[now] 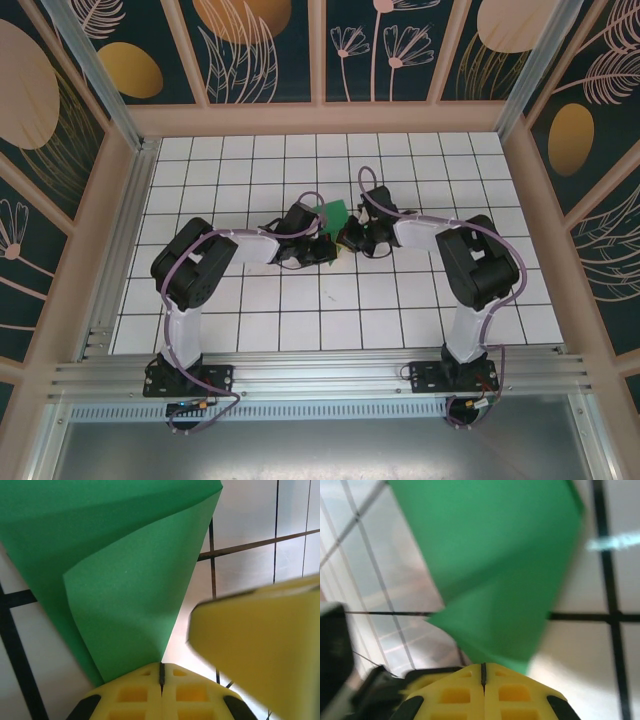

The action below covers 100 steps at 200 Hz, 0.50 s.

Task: Fold a paper plane with a square sheet of paper (pick it up from the middle)
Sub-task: Third fold the triangle at the center of the table.

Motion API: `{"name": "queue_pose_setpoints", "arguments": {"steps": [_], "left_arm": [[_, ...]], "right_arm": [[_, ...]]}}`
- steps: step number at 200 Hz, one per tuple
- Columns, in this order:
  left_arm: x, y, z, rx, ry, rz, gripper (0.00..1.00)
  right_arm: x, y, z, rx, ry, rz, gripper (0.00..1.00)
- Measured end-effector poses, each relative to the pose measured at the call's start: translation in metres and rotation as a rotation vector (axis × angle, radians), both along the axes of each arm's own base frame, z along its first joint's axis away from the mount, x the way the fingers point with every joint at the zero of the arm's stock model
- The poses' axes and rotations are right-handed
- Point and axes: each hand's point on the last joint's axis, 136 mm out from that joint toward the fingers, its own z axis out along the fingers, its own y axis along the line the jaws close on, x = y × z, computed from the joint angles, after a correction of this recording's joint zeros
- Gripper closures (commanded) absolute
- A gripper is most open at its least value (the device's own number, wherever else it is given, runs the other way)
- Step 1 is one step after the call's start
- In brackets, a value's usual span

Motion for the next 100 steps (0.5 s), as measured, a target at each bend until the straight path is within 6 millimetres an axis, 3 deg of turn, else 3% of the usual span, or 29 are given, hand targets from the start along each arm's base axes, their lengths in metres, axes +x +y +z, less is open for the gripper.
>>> {"name": "queue_pose_setpoints", "arguments": {"steps": [100], "left_arm": [[0.0001,0.0003,0.0004,-0.01,-0.021,0.0,1.0]], "right_arm": [[-0.0035,-0.0028,-0.007,0.004,0.018,-0.01,1.0]]}}
